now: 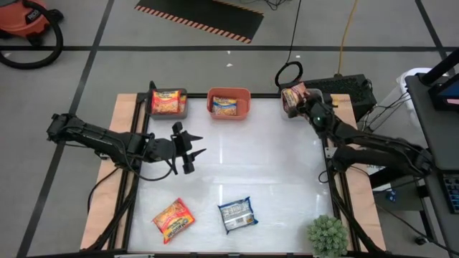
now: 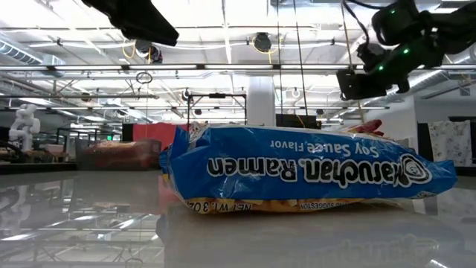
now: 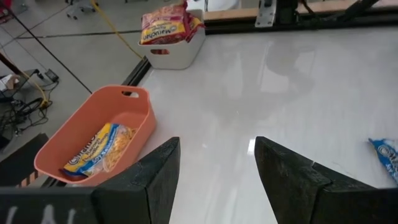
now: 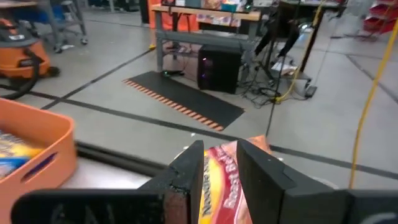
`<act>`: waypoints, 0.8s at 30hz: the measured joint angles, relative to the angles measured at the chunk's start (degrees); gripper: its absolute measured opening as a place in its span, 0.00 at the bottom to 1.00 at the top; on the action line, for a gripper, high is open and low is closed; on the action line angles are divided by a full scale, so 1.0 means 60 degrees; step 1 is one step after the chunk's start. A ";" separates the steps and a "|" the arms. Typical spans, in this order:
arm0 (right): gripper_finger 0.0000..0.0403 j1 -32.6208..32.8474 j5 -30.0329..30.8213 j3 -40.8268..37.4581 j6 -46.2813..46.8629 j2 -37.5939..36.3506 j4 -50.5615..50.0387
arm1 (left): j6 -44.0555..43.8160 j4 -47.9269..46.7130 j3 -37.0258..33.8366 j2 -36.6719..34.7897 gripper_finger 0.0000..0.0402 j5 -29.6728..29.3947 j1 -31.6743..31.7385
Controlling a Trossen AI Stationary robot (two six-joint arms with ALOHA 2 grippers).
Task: Sort Maruchan noodles
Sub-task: Put the blue noodle pack into the orange bin
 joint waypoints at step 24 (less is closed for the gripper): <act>0.22 0.4917 -0.2261 -0.0001 0.4749 -0.0582 -0.1984 | -0.1046 0.0632 0.0004 0.2318 0.53 0.0517 -0.1467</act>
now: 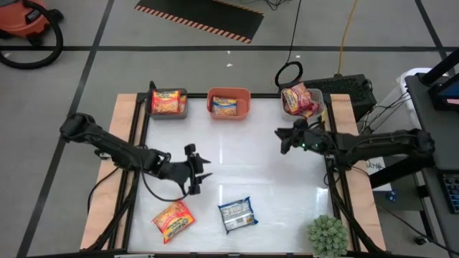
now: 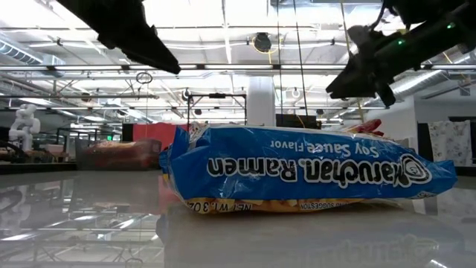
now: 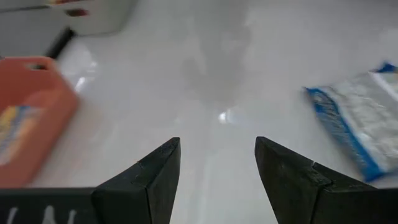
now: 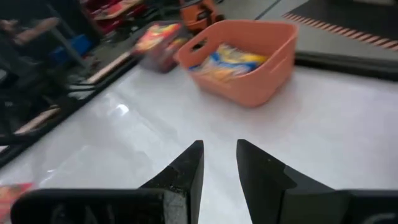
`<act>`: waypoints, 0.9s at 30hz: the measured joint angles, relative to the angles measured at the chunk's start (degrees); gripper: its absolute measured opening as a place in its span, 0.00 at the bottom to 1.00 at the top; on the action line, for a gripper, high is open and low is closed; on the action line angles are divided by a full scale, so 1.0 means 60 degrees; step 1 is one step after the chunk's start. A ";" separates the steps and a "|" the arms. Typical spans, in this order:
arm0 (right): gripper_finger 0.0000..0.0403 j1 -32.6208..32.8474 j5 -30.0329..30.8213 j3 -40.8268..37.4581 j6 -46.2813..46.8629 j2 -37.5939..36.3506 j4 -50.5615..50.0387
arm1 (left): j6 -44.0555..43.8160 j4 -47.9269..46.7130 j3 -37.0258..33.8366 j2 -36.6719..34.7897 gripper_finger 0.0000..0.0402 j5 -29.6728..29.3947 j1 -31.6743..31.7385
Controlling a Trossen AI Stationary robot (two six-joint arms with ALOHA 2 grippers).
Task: Sort Maruchan noodles
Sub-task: Put the blue noodle pack into the orange bin
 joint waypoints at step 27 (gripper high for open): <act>0.22 0.4051 0.1282 0.0000 0.1222 0.2318 0.3768 | -0.1366 0.4176 0.0004 0.4059 0.53 0.1236 -0.2386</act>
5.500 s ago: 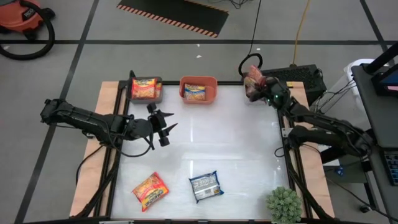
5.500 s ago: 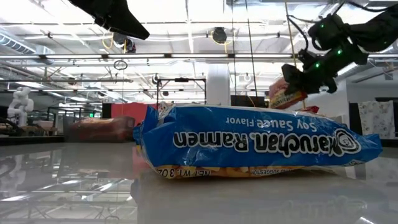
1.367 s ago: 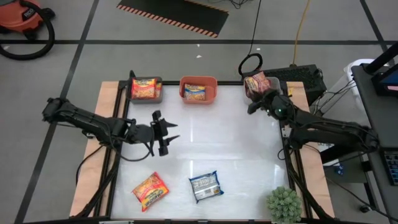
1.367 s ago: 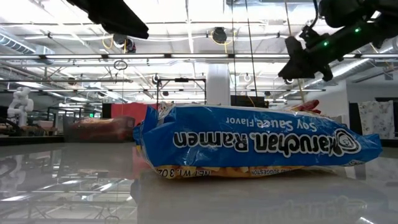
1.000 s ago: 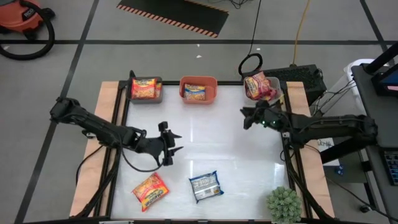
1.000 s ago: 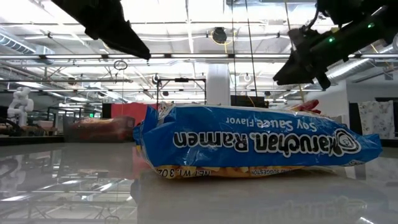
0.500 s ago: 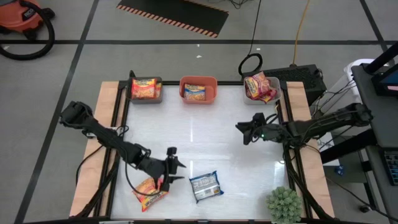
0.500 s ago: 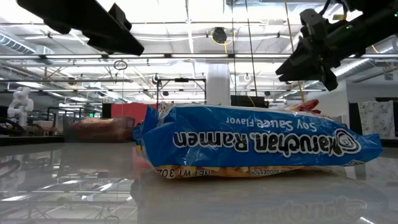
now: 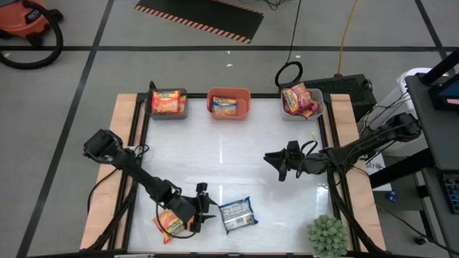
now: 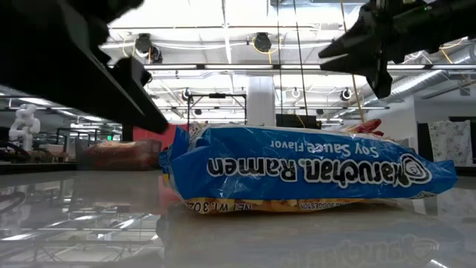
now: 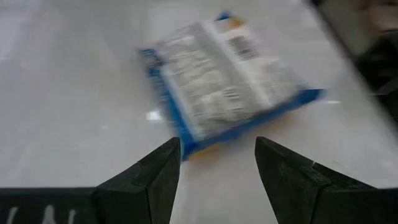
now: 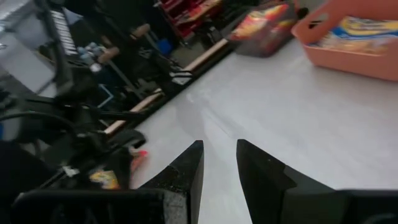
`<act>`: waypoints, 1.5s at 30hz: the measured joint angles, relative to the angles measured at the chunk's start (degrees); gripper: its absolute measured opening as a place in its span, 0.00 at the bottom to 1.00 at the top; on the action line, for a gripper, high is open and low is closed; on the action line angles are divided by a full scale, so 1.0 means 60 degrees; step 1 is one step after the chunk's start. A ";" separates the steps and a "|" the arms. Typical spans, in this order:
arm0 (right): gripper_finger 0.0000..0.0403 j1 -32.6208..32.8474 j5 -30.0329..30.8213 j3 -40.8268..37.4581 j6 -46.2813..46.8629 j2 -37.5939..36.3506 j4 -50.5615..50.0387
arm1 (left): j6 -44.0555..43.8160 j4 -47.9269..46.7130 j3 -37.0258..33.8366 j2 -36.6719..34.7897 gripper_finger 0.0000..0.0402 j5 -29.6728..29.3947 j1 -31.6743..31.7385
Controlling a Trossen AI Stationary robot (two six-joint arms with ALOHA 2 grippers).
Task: Sort Maruchan noodles
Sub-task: Put the blue noodle pack into the orange bin
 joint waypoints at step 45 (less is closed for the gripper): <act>0.22 0.2248 0.1317 0.0000 0.0835 0.1528 0.0864 | 0.1231 0.2028 0.0000 0.1812 0.21 -0.0624 0.0160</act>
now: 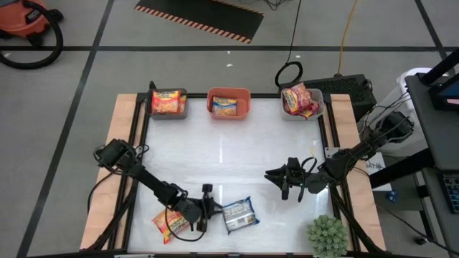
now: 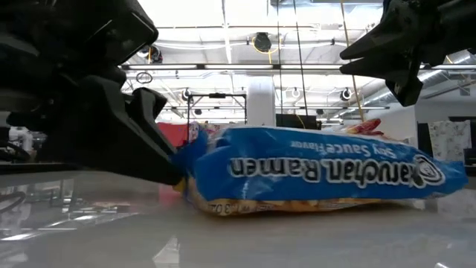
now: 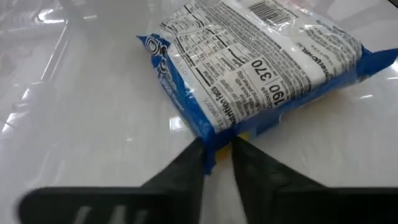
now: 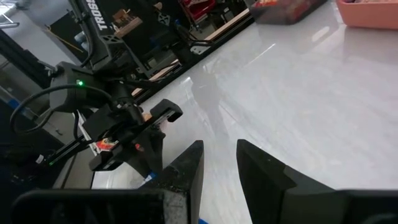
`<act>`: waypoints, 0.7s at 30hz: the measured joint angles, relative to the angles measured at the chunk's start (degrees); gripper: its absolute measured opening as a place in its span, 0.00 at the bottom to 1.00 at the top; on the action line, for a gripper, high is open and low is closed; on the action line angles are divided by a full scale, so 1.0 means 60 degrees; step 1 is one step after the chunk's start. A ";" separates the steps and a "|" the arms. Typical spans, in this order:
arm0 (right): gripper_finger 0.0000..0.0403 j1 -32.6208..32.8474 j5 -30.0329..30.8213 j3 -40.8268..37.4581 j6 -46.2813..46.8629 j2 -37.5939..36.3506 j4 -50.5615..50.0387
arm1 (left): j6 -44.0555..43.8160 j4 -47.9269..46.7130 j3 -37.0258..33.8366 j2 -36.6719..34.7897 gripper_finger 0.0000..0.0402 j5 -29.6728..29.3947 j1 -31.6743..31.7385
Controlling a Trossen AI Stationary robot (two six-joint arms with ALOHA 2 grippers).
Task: Sort Maruchan noodles
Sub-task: Put the blue noodle pack into the orange bin
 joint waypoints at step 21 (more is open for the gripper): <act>0.22 -0.0232 -0.0234 -0.0007 -0.1208 0.0000 0.0227 | 0.3275 0.0070 -0.0004 -0.1660 0.01 -0.0697 0.0289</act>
